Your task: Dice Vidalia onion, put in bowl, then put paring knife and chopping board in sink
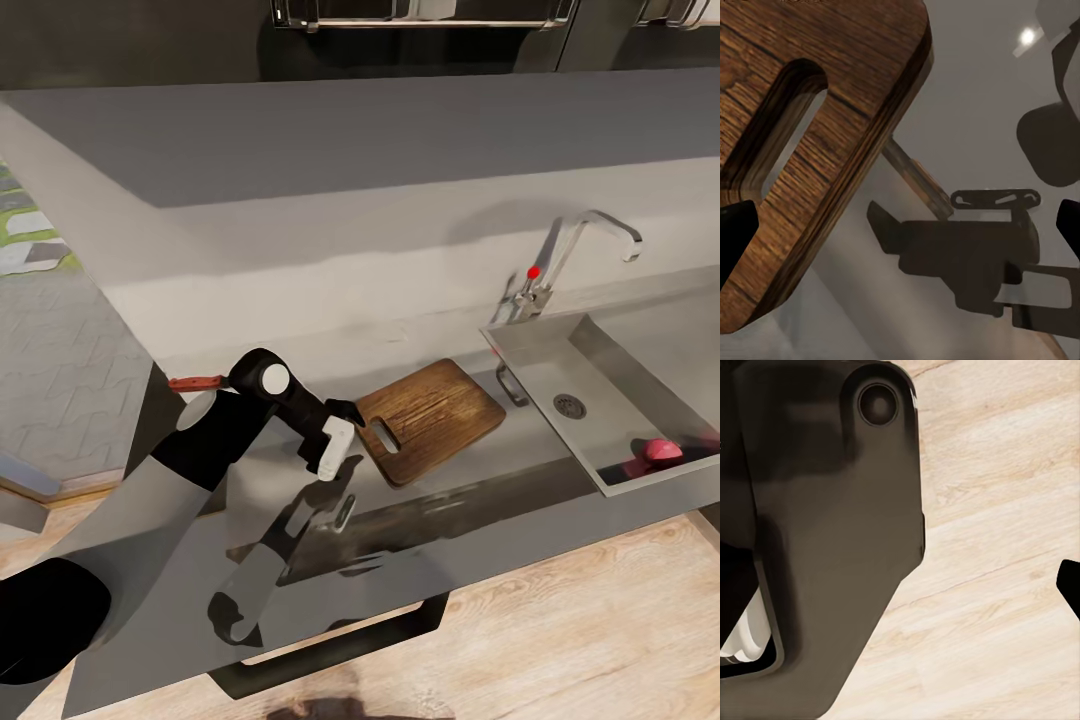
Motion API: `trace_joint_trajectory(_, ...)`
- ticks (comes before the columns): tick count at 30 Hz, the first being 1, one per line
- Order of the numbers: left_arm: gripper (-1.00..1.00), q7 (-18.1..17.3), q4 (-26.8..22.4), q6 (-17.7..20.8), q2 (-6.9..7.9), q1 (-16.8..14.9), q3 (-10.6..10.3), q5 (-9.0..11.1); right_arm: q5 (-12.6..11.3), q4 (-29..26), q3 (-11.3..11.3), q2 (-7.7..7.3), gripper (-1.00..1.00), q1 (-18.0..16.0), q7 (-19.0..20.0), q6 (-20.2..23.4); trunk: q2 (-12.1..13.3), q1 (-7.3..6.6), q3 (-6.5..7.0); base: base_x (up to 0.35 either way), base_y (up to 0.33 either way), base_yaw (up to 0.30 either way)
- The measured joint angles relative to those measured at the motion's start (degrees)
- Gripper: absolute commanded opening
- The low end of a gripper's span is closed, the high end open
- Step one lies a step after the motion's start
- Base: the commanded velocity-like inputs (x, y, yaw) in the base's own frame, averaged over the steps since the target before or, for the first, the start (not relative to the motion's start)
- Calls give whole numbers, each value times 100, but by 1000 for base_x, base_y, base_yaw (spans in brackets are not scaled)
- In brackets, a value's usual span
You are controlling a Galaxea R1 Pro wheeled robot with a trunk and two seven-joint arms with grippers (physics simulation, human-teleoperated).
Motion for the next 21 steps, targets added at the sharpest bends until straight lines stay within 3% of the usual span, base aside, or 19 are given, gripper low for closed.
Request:
trace_joint_trajectory(9,100,2,36,0,-27,0,-4,0,0,0,0,1,100,0,0,0,0,0,0,1,0,0)
trace_joint_trajectory(15,100,28,189,0,-143,-1,-20,0,0,0,0,1,100,0,-1,0,0,0,0,1,0,0)
trace_joint_trajectory(21,100,28,212,0,-167,-1,-20,-2,0,0,0,-7,100,0,-1,0,0,-1,0,134,0,0)
